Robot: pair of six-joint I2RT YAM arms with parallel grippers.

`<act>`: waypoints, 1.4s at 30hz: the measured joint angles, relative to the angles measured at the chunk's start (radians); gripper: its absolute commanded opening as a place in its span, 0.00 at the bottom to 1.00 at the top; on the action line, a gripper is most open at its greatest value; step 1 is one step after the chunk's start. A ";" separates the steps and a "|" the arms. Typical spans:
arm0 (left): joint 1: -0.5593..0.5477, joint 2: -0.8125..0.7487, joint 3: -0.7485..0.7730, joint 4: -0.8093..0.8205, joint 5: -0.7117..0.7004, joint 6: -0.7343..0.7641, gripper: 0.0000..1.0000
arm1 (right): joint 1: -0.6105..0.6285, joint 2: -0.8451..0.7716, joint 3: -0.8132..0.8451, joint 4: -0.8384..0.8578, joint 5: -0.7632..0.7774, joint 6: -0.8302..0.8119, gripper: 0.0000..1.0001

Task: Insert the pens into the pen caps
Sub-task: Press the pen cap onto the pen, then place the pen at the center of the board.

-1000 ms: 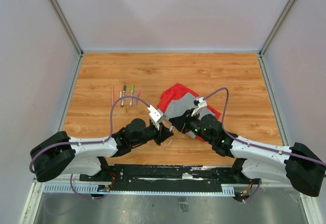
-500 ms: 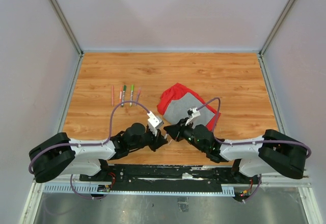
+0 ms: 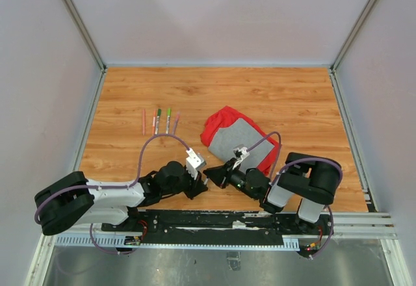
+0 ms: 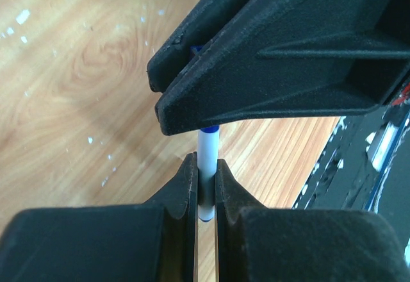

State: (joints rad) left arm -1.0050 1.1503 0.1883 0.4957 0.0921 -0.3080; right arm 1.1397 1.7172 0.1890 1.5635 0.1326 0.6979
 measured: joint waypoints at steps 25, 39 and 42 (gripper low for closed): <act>-0.005 -0.018 0.059 0.249 0.012 -0.003 0.00 | 0.077 -0.545 -0.020 -0.428 0.221 -0.057 0.50; 0.002 0.117 0.289 0.209 -0.197 -0.026 0.00 | 0.117 -1.330 0.182 -1.731 0.476 -0.107 0.84; 0.002 0.162 0.390 0.055 -0.281 -0.072 0.01 | 0.117 -1.332 0.253 -1.953 0.527 -0.063 0.91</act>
State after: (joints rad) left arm -1.0027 1.3121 0.5785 0.5507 -0.1890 -0.3805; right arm 1.2572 0.3855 0.4419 -0.3897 0.6598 0.6353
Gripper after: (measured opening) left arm 0.093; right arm 0.856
